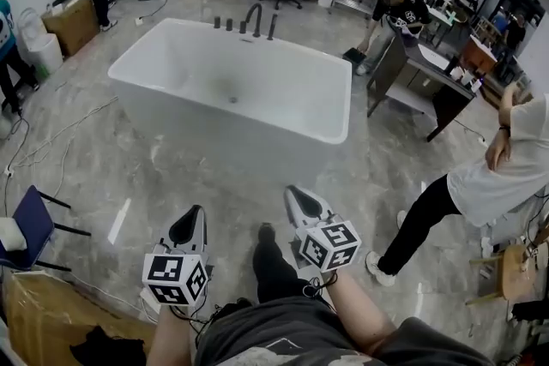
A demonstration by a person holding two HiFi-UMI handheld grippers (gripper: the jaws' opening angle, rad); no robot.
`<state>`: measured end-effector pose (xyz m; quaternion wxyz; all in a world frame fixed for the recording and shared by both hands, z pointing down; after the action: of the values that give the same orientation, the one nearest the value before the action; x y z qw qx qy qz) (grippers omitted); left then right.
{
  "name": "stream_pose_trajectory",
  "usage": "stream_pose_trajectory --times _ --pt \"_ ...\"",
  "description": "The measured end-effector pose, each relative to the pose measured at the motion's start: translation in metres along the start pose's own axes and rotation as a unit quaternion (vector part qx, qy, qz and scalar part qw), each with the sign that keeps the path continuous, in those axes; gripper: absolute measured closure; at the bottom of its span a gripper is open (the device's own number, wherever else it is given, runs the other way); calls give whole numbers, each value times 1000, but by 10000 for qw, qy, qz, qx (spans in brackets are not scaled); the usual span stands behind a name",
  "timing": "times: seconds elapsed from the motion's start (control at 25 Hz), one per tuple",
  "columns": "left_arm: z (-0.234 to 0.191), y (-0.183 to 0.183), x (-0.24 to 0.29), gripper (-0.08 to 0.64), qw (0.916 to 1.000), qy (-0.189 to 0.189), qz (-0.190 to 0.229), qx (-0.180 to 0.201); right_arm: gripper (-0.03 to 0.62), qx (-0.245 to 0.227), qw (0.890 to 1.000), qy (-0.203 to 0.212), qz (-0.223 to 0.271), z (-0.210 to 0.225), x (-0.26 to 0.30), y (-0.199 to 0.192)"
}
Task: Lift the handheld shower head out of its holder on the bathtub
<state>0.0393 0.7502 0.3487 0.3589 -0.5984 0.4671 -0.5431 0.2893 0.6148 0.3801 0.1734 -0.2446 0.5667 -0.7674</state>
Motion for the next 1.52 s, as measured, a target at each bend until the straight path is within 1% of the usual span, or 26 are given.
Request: stream_pose_trajectory --times 0.16,0.44,0.56,0.8,1.08,1.2,1.32,1.52 --pt "-7 10 42 537 10000 24 -60 -5 563 16 9999 -26 -140 33 32 0" --pt "-11 37 138 537 9997 -119 -229 43 563 170 9996 -37 -233 107 99 18" --pt "-15 53 180 537 9997 -104 -207 -35 563 184 9994 13 -280 138 132 28" --pt "-12 83 262 537 9996 -57 -262 -12 563 175 9993 129 -296 202 188 56" --pt "-9 111 352 537 9992 124 -358 159 561 178 9994 93 -292 275 238 81" --pt "-7 121 381 537 9992 107 -374 130 561 208 9994 92 -258 300 252 88" --pt "-6 131 406 537 9991 48 -374 183 561 269 9995 60 -184 319 265 94" --pt "-12 145 441 537 9989 -147 -381 214 561 368 9992 -35 -170 338 281 95"
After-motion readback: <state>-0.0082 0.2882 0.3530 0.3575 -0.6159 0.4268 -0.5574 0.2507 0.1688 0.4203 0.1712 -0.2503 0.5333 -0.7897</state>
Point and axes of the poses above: the fingertips, and each gripper's own axes: x forward along the fingers, z to its right, y out of its top, the point moved 10 cm from there along -x, backward along the fingers, and after that the axes turned 7 degrees about y, right-handed, at the moved point
